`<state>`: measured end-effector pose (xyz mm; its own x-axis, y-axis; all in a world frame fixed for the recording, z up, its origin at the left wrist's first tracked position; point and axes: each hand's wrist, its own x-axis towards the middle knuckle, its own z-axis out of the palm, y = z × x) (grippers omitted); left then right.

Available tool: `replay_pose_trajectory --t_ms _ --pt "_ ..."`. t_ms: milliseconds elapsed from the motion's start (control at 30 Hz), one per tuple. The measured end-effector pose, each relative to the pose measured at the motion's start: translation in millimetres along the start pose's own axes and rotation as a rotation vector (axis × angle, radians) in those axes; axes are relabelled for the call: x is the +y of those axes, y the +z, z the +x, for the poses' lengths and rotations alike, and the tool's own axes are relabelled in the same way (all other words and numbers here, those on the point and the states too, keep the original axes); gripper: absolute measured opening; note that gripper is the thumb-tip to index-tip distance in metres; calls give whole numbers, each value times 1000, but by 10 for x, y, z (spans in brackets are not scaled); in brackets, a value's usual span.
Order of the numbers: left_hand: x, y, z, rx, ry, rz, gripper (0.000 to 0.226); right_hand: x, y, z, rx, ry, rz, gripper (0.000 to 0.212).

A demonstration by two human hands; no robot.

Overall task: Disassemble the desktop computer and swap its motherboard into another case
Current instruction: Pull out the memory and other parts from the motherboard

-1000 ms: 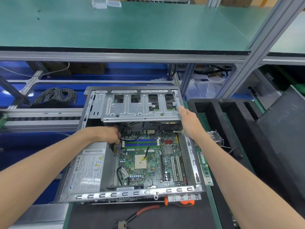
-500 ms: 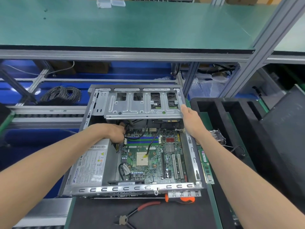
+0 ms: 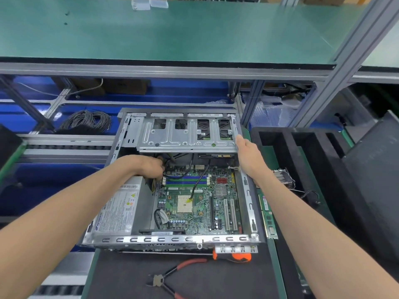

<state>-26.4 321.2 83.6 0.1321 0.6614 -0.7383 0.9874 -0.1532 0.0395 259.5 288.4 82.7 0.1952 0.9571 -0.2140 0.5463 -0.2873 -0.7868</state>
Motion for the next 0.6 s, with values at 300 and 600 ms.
replay_pose_trajectory --t_ms 300,600 --pt "136 43 -71 111 100 -86 22 17 5 15 7 -10 -8 53" --pt "441 339 -480 594 289 -51 19 -5 18 -31 87 -38 -104 47"
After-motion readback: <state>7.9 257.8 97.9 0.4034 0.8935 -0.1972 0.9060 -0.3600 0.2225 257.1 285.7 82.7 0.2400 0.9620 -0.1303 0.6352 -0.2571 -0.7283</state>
